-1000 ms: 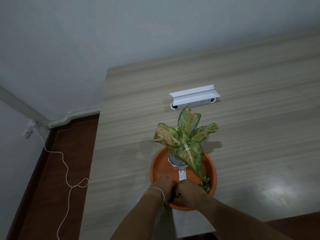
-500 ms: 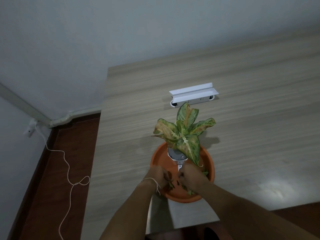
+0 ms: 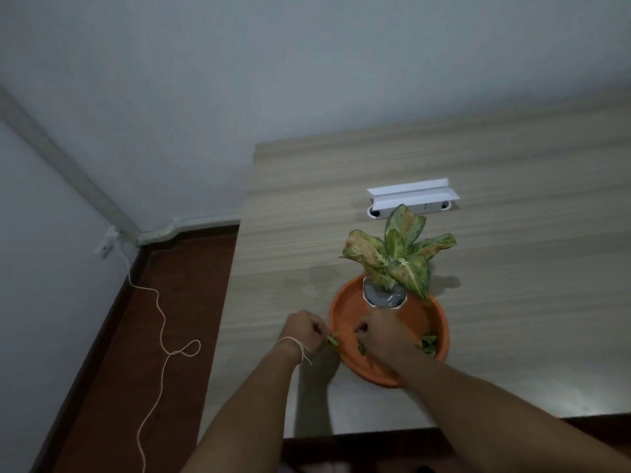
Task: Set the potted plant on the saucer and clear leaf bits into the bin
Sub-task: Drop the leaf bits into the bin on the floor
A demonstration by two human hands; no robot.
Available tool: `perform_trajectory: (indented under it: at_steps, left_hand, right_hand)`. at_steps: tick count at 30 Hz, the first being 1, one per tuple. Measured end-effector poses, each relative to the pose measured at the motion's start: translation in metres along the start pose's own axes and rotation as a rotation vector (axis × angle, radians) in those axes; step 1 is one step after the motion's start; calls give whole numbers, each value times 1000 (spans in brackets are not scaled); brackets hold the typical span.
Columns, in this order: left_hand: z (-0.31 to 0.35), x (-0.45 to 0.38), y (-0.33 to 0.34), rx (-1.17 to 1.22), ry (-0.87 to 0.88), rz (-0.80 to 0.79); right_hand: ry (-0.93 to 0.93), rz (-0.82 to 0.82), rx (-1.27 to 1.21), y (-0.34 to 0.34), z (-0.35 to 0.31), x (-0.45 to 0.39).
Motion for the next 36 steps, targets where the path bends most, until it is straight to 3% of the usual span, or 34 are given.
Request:
perform_trajectory:
  at_steps: [6, 13, 19, 26, 36]
  left_hand:
    - [-53, 24, -53, 150, -46, 95]
    - [-167, 84, -130, 264, -253, 266]
    - [-272, 162, -158, 310, -488, 408]
    - [-359, 248, -142, 381, -716, 514]
    - [-425, 332, -54, 610, -972, 606]
  right_hand:
    - [-106, -14, 30, 10, -65, -12]
    - [-278, -97, -4, 42, -163, -37]
    - [-493, -149, -43, 91, -270, -32]
    - [-714, -372, -75, 191, -356, 5]
    - [-848, -625, -115, 299, -384, 77]
Point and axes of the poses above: each hand's wrist, its own x-axis away from the middle knuckle, its own y-axis out of the palm, z = x × y, the point moved 9 cm from there along -x, towards the middle knuckle, and after that the axes turned 15 degrees about -y, right-handed, at the moved point
